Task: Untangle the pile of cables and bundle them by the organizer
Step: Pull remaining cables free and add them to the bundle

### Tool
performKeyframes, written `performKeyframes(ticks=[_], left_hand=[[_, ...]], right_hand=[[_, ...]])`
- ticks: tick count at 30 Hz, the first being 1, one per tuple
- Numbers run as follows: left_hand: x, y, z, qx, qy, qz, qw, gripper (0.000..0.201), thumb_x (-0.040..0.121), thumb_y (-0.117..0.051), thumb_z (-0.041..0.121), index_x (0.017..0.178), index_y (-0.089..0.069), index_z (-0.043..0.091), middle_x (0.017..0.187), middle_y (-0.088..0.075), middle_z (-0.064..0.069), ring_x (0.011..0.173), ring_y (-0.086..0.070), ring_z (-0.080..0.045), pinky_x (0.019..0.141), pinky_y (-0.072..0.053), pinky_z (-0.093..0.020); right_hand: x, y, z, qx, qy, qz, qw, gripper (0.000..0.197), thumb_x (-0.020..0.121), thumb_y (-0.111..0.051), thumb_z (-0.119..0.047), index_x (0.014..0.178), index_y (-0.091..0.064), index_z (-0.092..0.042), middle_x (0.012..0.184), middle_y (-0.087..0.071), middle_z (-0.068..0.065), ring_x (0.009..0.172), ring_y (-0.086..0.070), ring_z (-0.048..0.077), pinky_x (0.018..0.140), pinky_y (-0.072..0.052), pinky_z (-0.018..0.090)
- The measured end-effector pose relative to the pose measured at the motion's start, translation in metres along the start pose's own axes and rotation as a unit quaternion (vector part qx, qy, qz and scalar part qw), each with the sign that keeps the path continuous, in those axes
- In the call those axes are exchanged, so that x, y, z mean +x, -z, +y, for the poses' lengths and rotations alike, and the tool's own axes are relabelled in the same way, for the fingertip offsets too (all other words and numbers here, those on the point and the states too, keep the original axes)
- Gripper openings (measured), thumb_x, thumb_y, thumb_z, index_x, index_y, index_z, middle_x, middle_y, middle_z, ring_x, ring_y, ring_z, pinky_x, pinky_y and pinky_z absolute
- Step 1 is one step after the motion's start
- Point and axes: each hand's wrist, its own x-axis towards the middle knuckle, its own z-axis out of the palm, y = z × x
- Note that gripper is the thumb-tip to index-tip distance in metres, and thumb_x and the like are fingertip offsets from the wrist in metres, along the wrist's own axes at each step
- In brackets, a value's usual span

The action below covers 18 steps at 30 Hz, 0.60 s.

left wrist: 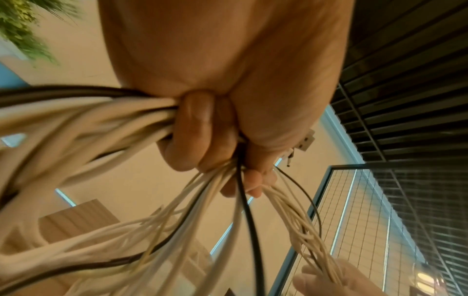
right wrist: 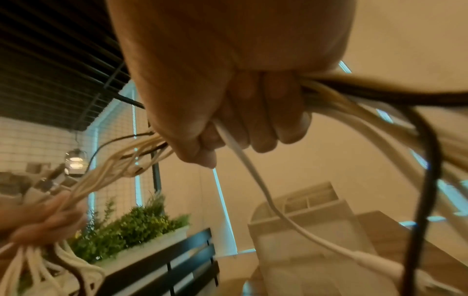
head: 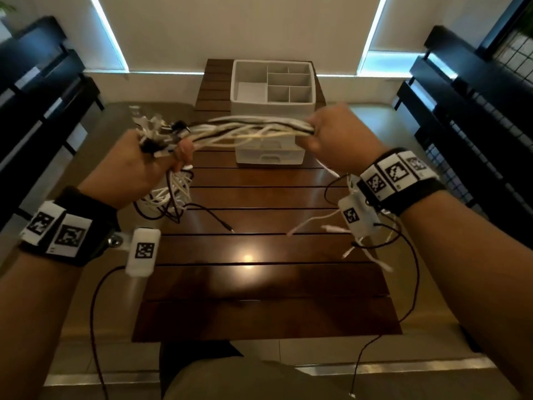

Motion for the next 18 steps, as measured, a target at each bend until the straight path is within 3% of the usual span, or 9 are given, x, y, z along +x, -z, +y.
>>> performKeyframes(ticks=[2,4,7,9,10,12,13,15,18], left_hand=[[-0.004,-0.015,-0.004,-0.015,0.038,-0.035,0.999,0.035,0.104,-0.063,0.04,0.071,-0.073,0.037,0.072,-0.07,0.018,0.067,-0.061,0.002,0.065,-0.043,-0.008],[-0.007,-0.03,-0.013,-0.035,0.072,-0.063,0.995,0.033,0.104,-0.062,0.028,0.072,-0.072,0.03,0.071,-0.07,0.015,0.065,-0.06,0.0,0.063,-0.043,-0.009],[-0.012,-0.044,-0.031,-0.038,0.119,-0.099,0.987,0.029,0.1,-0.064,0.04,0.084,-0.075,0.019,0.08,-0.073,0.006,0.071,-0.065,-0.019,0.065,-0.048,-0.022],[-0.016,-0.048,-0.042,-0.033,0.162,-0.133,0.977,0.038,0.096,-0.068,0.056,0.091,-0.079,0.02,0.088,-0.077,-0.002,0.088,-0.068,-0.041,0.074,-0.055,-0.039],[-0.019,-0.048,-0.045,-0.03,0.179,-0.142,0.973,0.047,0.09,-0.067,0.068,0.095,-0.08,0.023,0.092,-0.078,-0.004,0.094,-0.068,-0.044,0.082,-0.057,-0.048],[-0.021,-0.044,-0.042,-0.025,0.189,-0.118,0.974,0.068,0.078,-0.063,0.086,0.099,-0.078,0.023,0.097,-0.077,-0.008,0.095,-0.071,-0.032,0.088,-0.056,-0.05],[-0.021,-0.042,-0.04,-0.018,0.186,-0.094,0.978,0.074,0.075,-0.061,0.089,0.098,-0.077,0.021,0.093,-0.076,-0.009,0.088,-0.072,-0.02,0.083,-0.055,-0.046],[-0.017,-0.046,-0.032,-0.016,0.171,-0.042,0.984,0.056,0.085,-0.067,0.07,0.097,-0.077,0.017,0.086,-0.074,-0.001,0.07,-0.061,0.007,0.072,-0.049,-0.032],[-0.01,-0.061,-0.011,-0.008,0.106,-0.007,0.994,0.017,0.095,-0.075,0.035,0.104,-0.079,0.022,0.108,-0.075,0.007,0.081,-0.059,0.022,0.074,-0.047,-0.008]], right_hand=[[-0.003,-0.019,0.011,-0.009,-0.025,-0.029,0.999,0.029,0.098,-0.063,-0.036,0.071,-0.063,-0.025,0.057,-0.055,-0.003,0.052,-0.051,0.018,0.054,-0.036,0.028],[-0.003,-0.029,0.017,-0.018,-0.042,-0.047,0.998,0.029,0.096,-0.064,-0.035,0.069,-0.059,-0.025,0.058,-0.054,-0.002,0.056,-0.052,0.02,0.058,-0.04,0.032],[-0.001,-0.036,0.017,-0.035,-0.048,-0.072,0.996,0.026,0.097,-0.064,-0.035,0.077,-0.067,-0.02,0.061,-0.049,-0.004,0.061,-0.051,0.02,0.062,-0.038,0.032],[0.0,-0.041,0.016,-0.063,-0.053,-0.092,0.992,0.027,0.098,-0.063,-0.038,0.09,-0.071,-0.014,0.067,-0.049,-0.003,0.072,-0.055,0.026,0.067,-0.044,0.035],[-0.001,-0.043,0.016,-0.071,-0.057,-0.101,0.991,0.027,0.098,-0.063,-0.039,0.093,-0.071,-0.014,0.071,-0.052,0.0,0.076,-0.057,0.028,0.07,-0.049,0.038],[-0.004,-0.047,0.015,-0.082,-0.053,-0.117,0.988,0.024,0.098,-0.062,-0.037,0.093,-0.07,-0.015,0.075,-0.056,0.002,0.08,-0.059,0.029,0.074,-0.053,0.04],[-0.007,-0.049,0.012,-0.087,-0.047,-0.125,0.987,0.023,0.099,-0.061,-0.035,0.091,-0.069,-0.015,0.073,-0.053,0.0,0.079,-0.058,0.028,0.073,-0.051,0.038],[-0.011,-0.053,0.003,-0.098,-0.036,-0.138,0.985,0.022,0.099,-0.059,-0.033,0.088,-0.066,-0.015,0.069,-0.043,-0.005,0.078,-0.053,0.025,0.07,-0.045,0.036],[-0.01,-0.056,-0.014,-0.106,-0.021,-0.142,0.984,0.023,0.098,-0.059,-0.033,0.09,-0.065,-0.013,0.068,-0.041,-0.004,0.074,-0.049,0.025,0.068,-0.042,0.036]])
